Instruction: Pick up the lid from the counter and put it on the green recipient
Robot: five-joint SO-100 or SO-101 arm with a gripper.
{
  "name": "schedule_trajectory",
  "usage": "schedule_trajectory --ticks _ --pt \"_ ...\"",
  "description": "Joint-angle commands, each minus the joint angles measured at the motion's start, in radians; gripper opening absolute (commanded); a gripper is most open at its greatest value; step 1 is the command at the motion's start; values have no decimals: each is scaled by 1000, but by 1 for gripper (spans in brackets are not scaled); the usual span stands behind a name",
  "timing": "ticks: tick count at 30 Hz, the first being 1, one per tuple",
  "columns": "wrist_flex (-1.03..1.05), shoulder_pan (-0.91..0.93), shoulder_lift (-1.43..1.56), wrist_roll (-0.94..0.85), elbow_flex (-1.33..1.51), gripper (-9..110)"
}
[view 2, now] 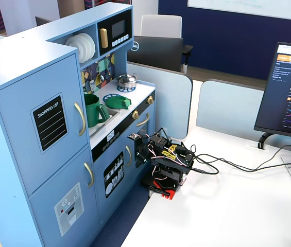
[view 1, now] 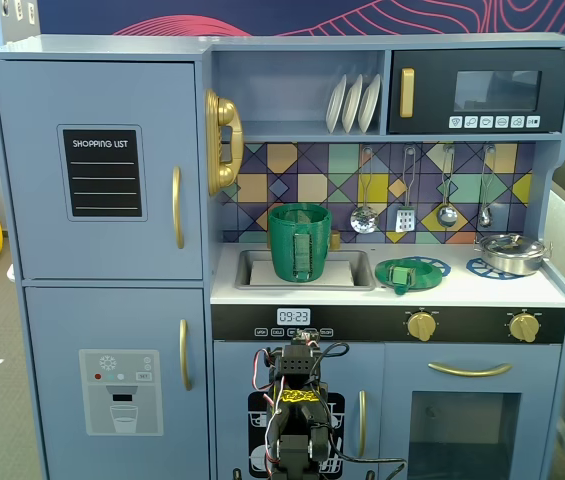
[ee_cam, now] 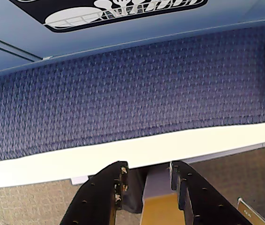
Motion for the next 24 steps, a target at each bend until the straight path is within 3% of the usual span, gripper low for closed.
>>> schedule_trajectory --ticks 1,13,17,24 --pt "176 12 -6 0 -2 0" --pt "156 9 -6 43 -2 0" --pt "-29 57 -71 52 -35 0" --pt "-379 238 -344 -21 -376 0"
